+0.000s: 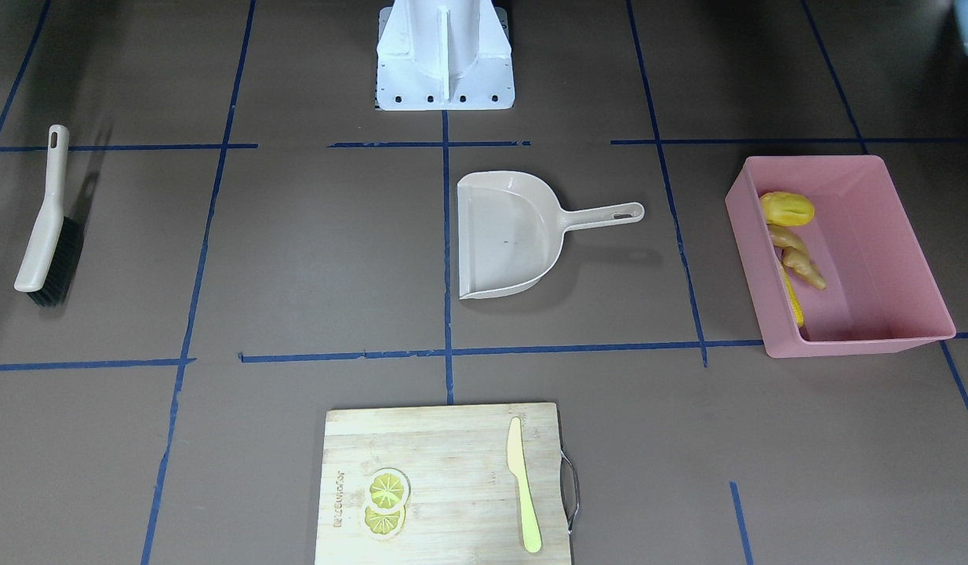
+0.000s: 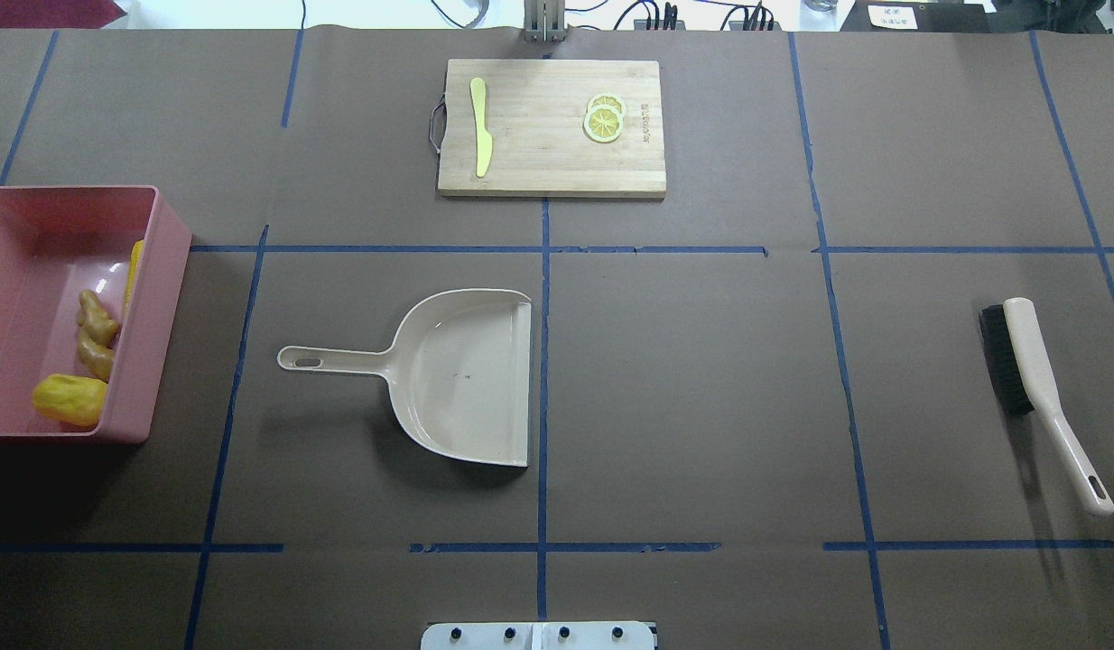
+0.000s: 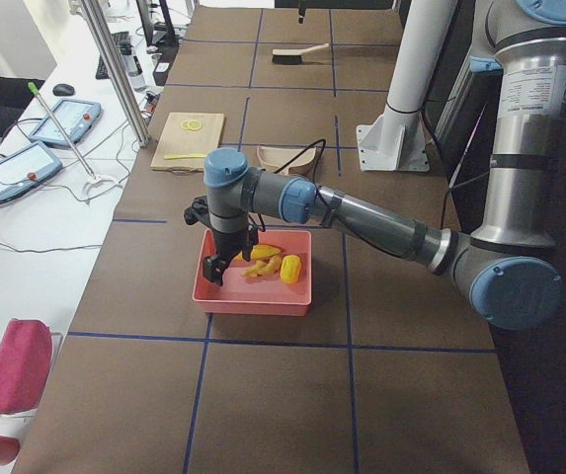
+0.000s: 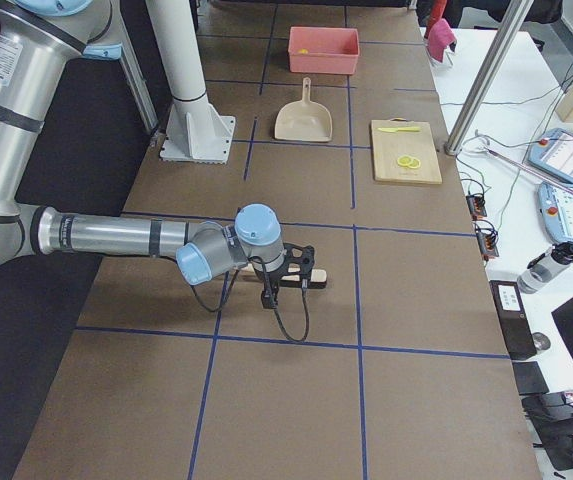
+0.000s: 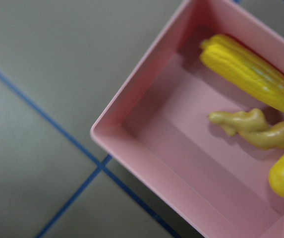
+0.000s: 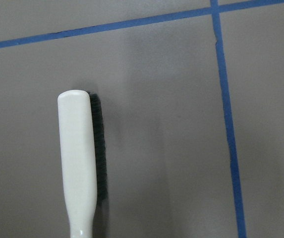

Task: Sweep and dump trash into bin

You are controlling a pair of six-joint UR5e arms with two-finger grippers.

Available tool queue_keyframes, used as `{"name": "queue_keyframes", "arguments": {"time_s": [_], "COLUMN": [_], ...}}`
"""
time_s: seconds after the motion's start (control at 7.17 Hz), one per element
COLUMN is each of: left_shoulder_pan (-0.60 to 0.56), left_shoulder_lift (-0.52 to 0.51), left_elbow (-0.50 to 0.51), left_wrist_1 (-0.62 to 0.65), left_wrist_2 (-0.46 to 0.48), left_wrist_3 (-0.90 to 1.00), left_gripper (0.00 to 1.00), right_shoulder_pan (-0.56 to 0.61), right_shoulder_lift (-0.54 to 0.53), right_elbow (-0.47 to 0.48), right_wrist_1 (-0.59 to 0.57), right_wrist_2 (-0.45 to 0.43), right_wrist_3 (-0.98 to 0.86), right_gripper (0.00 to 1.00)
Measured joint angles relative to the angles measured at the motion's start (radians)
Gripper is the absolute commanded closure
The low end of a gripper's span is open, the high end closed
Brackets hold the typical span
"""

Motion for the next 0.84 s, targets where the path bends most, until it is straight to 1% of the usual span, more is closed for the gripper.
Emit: {"name": "queue_keyframes", "arguments": {"time_s": [0.14,0.28,0.42,0.7,0.84], "left_shoulder_pan": [-0.028,-0.043,-0.055,-0.076,-0.082], "left_shoulder_lift": [0.024,0.037,0.042,0.051,0.051], "left_elbow": [0.02,0.039,0.052,0.103,0.128], "left_wrist_1": [-0.005,-0.008,-0.007,-0.01,-0.014], "left_wrist_2": [-0.038,-0.053,-0.072,-0.145,-0.161], "left_wrist_3": [-0.086,-0.144,-0.171,-0.182,-0.179], "left_gripper": [0.0,0.0,0.0,0.0,0.0], "right_shoulder_pan": [0.036,0.064,0.092,0.124,0.136], "right_shoulder_lift": [0.063,0.111,0.14,0.176,0.191], "right_elbow": [-0.003,-0.005,-0.007,-0.015,-0.026], "right_wrist_1": [-0.153,-0.272,-0.343,-0.385,-0.389], "right_wrist_2": [-0.002,-0.004,-0.004,-0.002,-0.002], "right_wrist_3": [-0.139,-0.238,-0.296,-0.365,-0.385], "right_gripper": [0.0,0.0,0.0,0.0,0.0]}}
